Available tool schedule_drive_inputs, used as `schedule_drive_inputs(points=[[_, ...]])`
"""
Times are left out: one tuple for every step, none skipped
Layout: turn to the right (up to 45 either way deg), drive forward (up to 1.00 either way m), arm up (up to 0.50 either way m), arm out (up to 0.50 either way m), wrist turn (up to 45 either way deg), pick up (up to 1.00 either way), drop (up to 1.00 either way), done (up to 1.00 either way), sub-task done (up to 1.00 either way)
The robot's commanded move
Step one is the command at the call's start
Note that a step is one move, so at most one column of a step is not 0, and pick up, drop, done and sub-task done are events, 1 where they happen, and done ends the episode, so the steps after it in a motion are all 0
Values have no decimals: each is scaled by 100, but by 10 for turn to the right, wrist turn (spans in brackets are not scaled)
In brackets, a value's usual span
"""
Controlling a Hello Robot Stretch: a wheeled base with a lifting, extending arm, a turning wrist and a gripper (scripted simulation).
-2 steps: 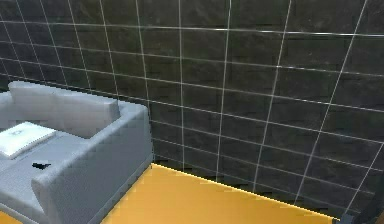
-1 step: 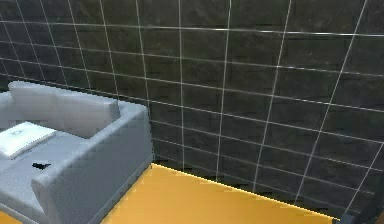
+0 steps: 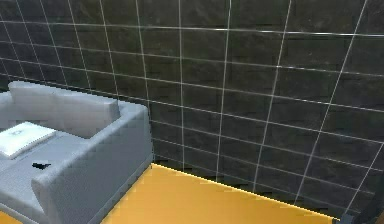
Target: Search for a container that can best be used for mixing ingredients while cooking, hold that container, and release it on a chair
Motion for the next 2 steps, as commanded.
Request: schedule_drive_inputs(points=[[0,0,0,0,-450,0,0,0,0],[0,0,0,0,-240,0,0,0,0]])
